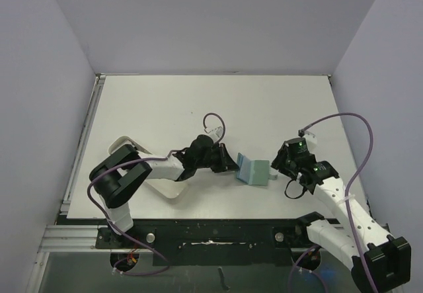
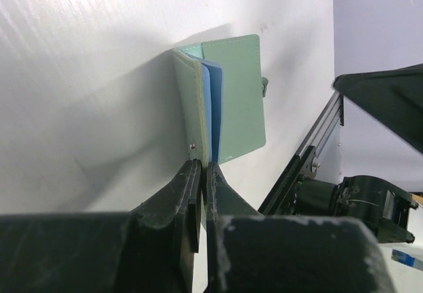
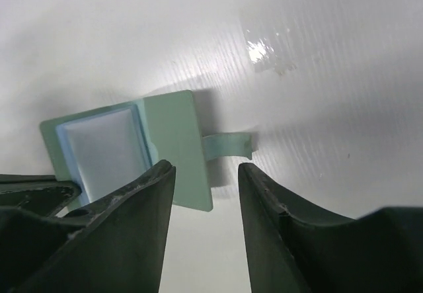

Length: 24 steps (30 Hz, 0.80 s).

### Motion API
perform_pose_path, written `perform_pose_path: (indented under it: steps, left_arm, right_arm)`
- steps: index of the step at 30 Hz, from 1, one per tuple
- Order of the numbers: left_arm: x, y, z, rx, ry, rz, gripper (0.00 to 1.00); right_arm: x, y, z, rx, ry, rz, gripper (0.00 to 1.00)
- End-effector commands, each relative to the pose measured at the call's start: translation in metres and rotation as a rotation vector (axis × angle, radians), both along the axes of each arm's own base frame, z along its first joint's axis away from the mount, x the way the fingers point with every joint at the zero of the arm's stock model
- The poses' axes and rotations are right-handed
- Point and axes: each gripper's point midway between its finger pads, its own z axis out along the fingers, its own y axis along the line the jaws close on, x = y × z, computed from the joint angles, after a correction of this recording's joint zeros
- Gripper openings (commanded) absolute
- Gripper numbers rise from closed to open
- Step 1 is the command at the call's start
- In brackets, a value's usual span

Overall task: Put the credit cards into the card holder
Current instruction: Open the card holder at the center of the board.

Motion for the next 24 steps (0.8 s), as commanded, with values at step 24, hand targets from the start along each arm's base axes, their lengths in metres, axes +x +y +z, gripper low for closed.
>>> perform_pose_path:
  steps: [24]
  left_arm:
    - [-0.019, 0.041, 0.033, 0.047, -0.123, 0.073, 0.00]
  right_arm:
    - [0.031, 0.154, 0.020, 0.321, -0.153, 0.359, 0.57]
